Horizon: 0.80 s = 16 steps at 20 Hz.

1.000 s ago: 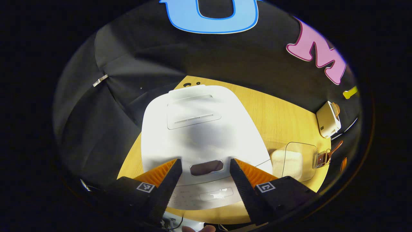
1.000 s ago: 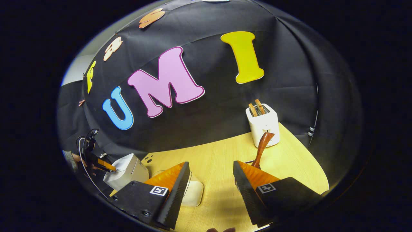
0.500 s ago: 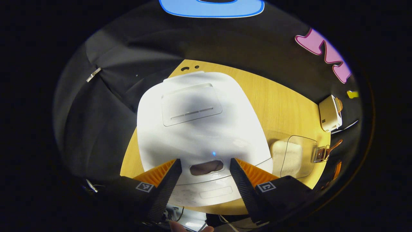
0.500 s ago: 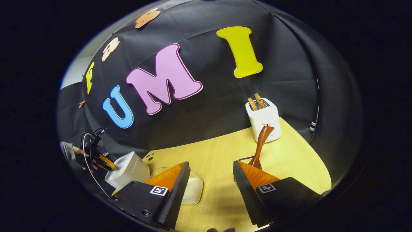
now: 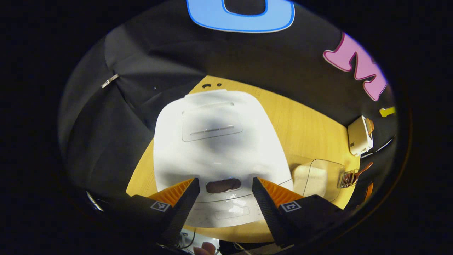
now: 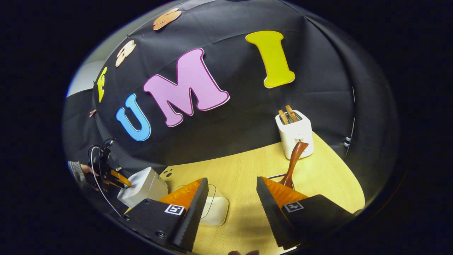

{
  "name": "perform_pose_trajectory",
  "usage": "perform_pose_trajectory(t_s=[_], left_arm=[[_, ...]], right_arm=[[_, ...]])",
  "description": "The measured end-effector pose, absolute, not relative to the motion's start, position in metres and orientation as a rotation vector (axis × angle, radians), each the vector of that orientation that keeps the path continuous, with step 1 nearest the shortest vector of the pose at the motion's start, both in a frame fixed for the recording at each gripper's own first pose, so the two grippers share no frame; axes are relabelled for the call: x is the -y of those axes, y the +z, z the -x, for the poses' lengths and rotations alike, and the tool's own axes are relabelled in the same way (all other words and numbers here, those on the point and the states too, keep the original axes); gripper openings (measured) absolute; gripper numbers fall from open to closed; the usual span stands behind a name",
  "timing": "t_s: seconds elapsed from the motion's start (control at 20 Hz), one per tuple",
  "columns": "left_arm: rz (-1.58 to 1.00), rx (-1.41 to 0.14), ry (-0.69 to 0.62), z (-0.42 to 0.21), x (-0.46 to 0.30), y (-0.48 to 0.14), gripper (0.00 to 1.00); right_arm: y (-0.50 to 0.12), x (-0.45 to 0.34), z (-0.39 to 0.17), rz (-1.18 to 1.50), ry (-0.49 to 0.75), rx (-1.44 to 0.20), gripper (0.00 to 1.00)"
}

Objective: Close the left gripper, press the button to open the rice cooker; take a wooden spoon from the chopstick holder with the right hand, scoop a spoonful of rice and pour it into the rice cooker, then put the wooden spoon back into the chopstick holder.

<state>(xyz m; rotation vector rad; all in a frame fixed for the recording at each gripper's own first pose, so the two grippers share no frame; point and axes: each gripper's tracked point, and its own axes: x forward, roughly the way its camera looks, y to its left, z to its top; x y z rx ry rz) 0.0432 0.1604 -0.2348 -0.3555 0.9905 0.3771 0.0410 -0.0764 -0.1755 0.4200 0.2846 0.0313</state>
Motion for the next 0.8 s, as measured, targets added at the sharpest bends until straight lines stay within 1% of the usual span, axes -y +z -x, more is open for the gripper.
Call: perform_pose_trajectory(t_s=[0.05,0.1,0.2,0.3,0.4,0.45,0.55,0.8], left_arm=[[0.334,-0.924,0.38,-0.049,-0.161,-0.224,0.94],[0.308,-0.845,0.378,-0.056,-0.162,-0.212,0.97],[0.259,-0.661,0.36,-0.07,-0.158,-0.177,0.97],[0.246,-0.482,0.306,-0.077,-0.14,-0.134,0.97],[0.25,-0.342,0.241,-0.076,-0.121,-0.103,0.97],[0.257,-0.287,0.216,-0.071,-0.113,-0.089,0.96],[0.265,-0.187,0.173,-0.062,-0.099,-0.065,0.96],[0.245,-0.011,0.133,-0.038,-0.084,-0.023,0.95]], right_arm=[[-0.171,0.075,-0.04,-0.411,0.029,-0.279,0.85],[-0.168,0.075,-0.039,-0.4,0.028,-0.276,0.86],[-0.16,0.073,-0.036,-0.376,0.024,-0.266,0.85],[-0.149,0.071,-0.034,-0.347,0.022,-0.255,0.86],[-0.137,0.067,-0.032,-0.314,0.019,-0.238,0.86],[-0.132,0.065,-0.031,-0.293,0.019,-0.232,0.87],[-0.117,0.062,-0.03,-0.231,0.019,-0.207,0.98],[-0.082,0.046,-0.023,-0.102,0.034,-0.147,0.98]])
